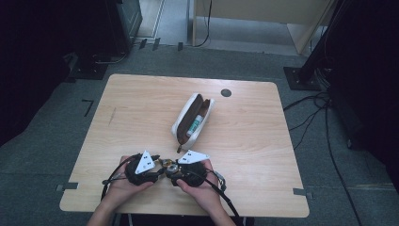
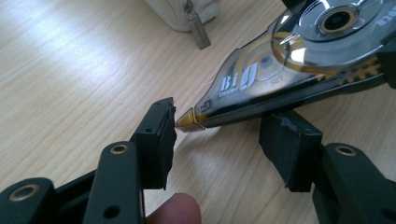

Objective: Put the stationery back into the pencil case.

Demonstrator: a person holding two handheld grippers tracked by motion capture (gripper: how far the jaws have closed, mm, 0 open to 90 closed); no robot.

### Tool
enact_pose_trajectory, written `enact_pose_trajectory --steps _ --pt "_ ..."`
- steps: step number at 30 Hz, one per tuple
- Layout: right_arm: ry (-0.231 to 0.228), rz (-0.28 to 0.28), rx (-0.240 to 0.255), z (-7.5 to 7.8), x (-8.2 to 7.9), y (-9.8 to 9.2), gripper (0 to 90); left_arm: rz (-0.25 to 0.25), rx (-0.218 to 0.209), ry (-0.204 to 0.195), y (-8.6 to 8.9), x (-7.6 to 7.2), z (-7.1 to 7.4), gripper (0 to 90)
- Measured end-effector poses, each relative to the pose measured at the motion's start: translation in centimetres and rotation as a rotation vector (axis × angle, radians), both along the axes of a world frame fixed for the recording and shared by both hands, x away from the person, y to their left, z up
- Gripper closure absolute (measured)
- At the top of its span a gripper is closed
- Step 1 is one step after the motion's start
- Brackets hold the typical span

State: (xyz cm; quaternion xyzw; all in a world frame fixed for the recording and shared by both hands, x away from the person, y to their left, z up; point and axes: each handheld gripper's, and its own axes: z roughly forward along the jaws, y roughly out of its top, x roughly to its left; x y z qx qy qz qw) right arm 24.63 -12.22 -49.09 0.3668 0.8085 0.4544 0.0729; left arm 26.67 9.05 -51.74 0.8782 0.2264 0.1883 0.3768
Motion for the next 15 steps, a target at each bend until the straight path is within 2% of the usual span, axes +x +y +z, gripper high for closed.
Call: enact_pose_trajectory --steps 8,11,15 --pt "0.018 0.005 0.006 0.55 0.39 0.43 41.5 0.003 0.011 -0.027 -0.25 -0.10 -0.02 46.5" --pt "0.020 0.013 0.012 0.70 0.55 0.63 41.5 -0.001 0.027 -0.039 -0.30 -0.12 -0.05 49.4" --pt "0.016 0.014 0.028 0.94 0.66 0.63 41.5 -0.020 0.027 -0.046 -0.33 -0.21 -0.09 58.9"
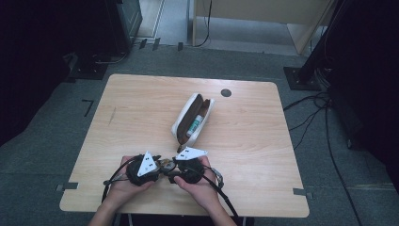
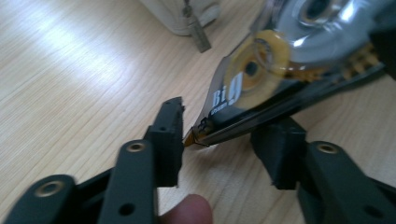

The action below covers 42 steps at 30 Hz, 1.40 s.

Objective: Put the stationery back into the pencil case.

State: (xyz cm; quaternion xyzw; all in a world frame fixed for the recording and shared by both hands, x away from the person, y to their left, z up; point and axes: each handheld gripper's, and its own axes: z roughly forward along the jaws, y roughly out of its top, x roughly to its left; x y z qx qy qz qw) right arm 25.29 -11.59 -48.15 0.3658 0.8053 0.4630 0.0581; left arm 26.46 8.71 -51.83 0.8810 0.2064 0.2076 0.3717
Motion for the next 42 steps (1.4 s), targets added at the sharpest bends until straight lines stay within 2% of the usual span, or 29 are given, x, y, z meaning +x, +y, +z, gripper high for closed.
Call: enact_pose_trajectory --steps 1,3,6,7,8,10,11,12,14,16,19,20,24,25,32,36,38,41,42 --pt "-0.002 0.001 0.007 0.1 0.0 0.0 41.5 -0.006 0.004 -0.005 0.0 -0.1 0.0 58.9" --pt "-0.027 0.008 0.020 0.2 0.2 0.0 41.3 -0.025 0.013 -0.017 -0.1 -0.2 0.0 65.9" --pt "-0.039 0.010 0.029 0.3 0.2 0.0 41.0 -0.041 0.015 -0.018 -0.1 -0.4 0.0 69.8" --pt "-0.058 0.005 0.039 0.4 0.2 -0.1 40.8 -0.053 -0.002 0.001 0.0 -0.3 0.1 77.5" --pt "-0.067 0.000 0.028 0.5 0.3 -0.2 41.2 -0.053 -0.002 0.001 0.0 -0.3 0.1 78.9" --pt "-0.081 -0.008 0.030 0.5 0.3 -0.4 40.7 -0.033 -0.035 0.038 0.5 0.0 0.2 79.1" --pt "-0.081 -0.011 0.036 0.5 0.3 -0.6 40.5 -0.033 -0.035 0.038 0.5 0.0 0.2 79.2" --pt "-0.085 -0.013 0.039 0.6 0.2 -0.7 40.4 -0.021 -0.061 0.052 0.8 0.2 0.3 79.2" --pt "-0.098 -0.014 0.034 0.6 0.1 -1.0 40.2 -0.004 -0.084 0.065 0.9 0.3 0.3 79.2" --pt "-0.113 -0.017 0.029 0.6 -0.1 -1.5 40.0 0.005 -0.089 0.077 1.0 0.4 0.4 79.3" --pt "-0.135 -0.032 0.022 0.5 -0.3 -2.4 39.3 0.020 -0.152 0.147 1.3 0.7 0.7 79.3" --pt "-0.144 -0.039 0.023 0.4 -0.3 -2.6 38.4 0.020 -0.152 0.147 1.3 0.7 0.7 79.3" --pt "-0.161 -0.080 0.014 0.1 -0.4 -3.9 35.0 0.036 -0.169 0.193 1.4 0.9 0.8 79.3" --pt "-0.161 -0.110 0.010 -0.1 -0.5 -4.8 32.9 0.033 -0.167 0.202 1.5 1.0 0.8 79.4" --pt "-0.162 -0.169 -0.032 -0.6 -0.8 -7.0 27.9 0.065 -0.179 0.193 1.7 0.9 1.5 79.4" --pt "-0.146 -0.184 -0.059 -0.9 -1.0 -8.9 23.3 0.064 -0.201 0.198 1.9 0.9 1.8 79.5" --pt "-0.144 -0.187 -0.065 -1.0 -1.0 -9.2 22.8 0.067 -0.209 0.204 2.0 1.0 2.0 79.5" --pt "-0.136 -0.207 -0.076 -1.3 -1.2 -10.4 21.2 0.070 -0.234 0.200 2.2 1.0 2.5 79.5" --pt "-0.129 -0.222 -0.087 -1.6 -1.3 -11.2 20.3 0.072 -0.250 0.199 2.3 1.0 2.9 79.6"
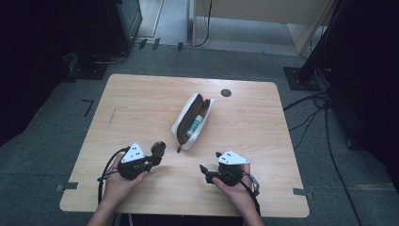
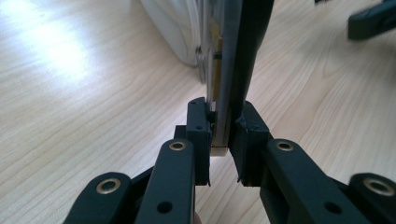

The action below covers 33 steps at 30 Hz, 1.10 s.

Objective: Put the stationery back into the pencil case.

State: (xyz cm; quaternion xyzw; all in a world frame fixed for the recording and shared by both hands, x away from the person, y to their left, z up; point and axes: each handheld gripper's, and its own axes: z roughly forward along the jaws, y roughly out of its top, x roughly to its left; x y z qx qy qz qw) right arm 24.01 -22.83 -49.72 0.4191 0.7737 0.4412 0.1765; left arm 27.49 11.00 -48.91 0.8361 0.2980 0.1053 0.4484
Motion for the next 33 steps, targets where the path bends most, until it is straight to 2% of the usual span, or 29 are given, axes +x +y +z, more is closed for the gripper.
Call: enact_pose_trajectory --steps 3,7,16,18,20,22,30,33 --pt "0.003 -0.016 -0.010 -0.2 -0.1 -0.8 20.1 0.001 -0.017 0.001 0.0 0.0 0.5 79.6" --pt "0.023 -0.058 -0.023 -1.1 -0.5 -2.8 18.4 0.006 -0.004 -0.011 -0.3 -0.2 1.5 79.6" --pt "0.044 -0.113 -0.038 -1.6 -1.0 -5.3 13.7 0.013 0.014 -0.024 -1.6 0.6 3.2 79.6" --pt "0.043 -0.131 -0.053 -1.8 -1.1 -5.8 13.6 0.015 0.005 -0.021 -1.9 0.9 3.6 79.5" --pt "0.038 -0.146 -0.074 -1.9 -1.2 -6.4 13.4 0.025 -0.017 0.010 -2.2 1.2 4.0 79.6" --pt "0.038 -0.157 -0.087 -2.0 -1.3 -6.9 13.2 0.020 -0.027 0.020 -2.5 1.6 4.3 79.6" --pt "0.056 -0.217 -0.122 -2.6 -2.1 -9.7 10.1 0.011 -0.033 0.063 -4.2 2.9 5.1 79.5" --pt "0.057 -0.238 -0.131 -2.6 -2.3 -10.7 10.1 0.006 -0.011 0.070 -4.9 3.5 5.4 79.5"
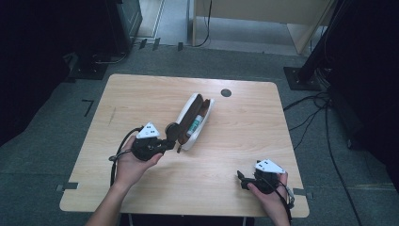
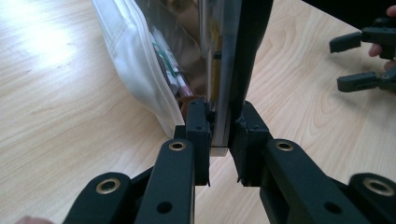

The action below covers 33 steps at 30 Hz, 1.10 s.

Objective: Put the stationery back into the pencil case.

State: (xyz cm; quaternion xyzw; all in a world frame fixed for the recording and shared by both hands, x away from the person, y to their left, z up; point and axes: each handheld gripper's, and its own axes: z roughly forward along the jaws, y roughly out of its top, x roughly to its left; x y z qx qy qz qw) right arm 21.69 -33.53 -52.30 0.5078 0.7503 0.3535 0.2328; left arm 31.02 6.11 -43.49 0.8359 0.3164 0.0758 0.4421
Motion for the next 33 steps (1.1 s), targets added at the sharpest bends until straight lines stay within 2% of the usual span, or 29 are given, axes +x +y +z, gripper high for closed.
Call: enact_pose_trajectory --steps 3,5,6,9,10,14,18,21,24,26,29,31,33 --pt "-0.005 -0.024 0.001 0.0 -0.2 -1.0 10.1 0.019 -0.008 0.006 -0.4 0.6 0.5 79.5" --pt "-0.010 -0.041 -0.019 -0.1 -0.3 -1.5 10.6 0.028 -0.012 0.013 -0.6 0.9 0.9 79.5" --pt "-0.006 -0.049 -0.017 0.0 -0.3 -1.8 11.0 0.029 -0.022 0.024 -1.1 1.1 1.2 79.5" --pt "-0.007 -0.070 -0.015 -0.1 -0.3 -2.2 11.1 0.028 -0.017 0.025 -1.6 1.4 1.4 79.5" --pt "0.013 -0.073 -0.031 -0.1 -0.3 -2.5 11.1 0.031 -0.008 0.028 -1.9 1.6 1.5 79.5" --pt "0.035 -0.063 -0.028 -0.2 -0.3 -2.7 10.6 0.050 -0.005 0.052 -2.6 2.3 1.6 79.5" --pt "0.047 -0.047 -0.016 -0.2 -0.4 -2.9 9.6 0.067 -0.033 0.078 -3.2 3.2 1.6 79.5" --pt "0.052 -0.042 -0.011 -0.3 -0.3 -3.0 9.6 0.072 -0.037 0.102 -3.8 3.7 1.5 79.6" --pt "0.054 -0.045 -0.008 -0.3 -0.3 -2.9 9.6 0.077 -0.018 0.135 -4.8 4.2 1.4 79.5" --pt "0.053 -0.045 -0.008 -0.3 -0.3 -2.9 9.7 0.089 0.018 0.125 -5.6 4.4 1.4 79.5" --pt "0.053 -0.046 -0.006 -0.3 -0.4 -2.9 9.7 0.099 0.044 0.155 -6.8 5.0 1.4 79.5" --pt "0.053 -0.046 -0.007 -0.3 -0.3 -2.9 9.7 0.108 0.083 0.169 -7.4 5.4 1.3 79.5" --pt "0.054 -0.043 -0.007 -0.3 -0.4 -2.9 9.9 0.129 0.140 0.153 -8.0 5.6 1.2 79.5"
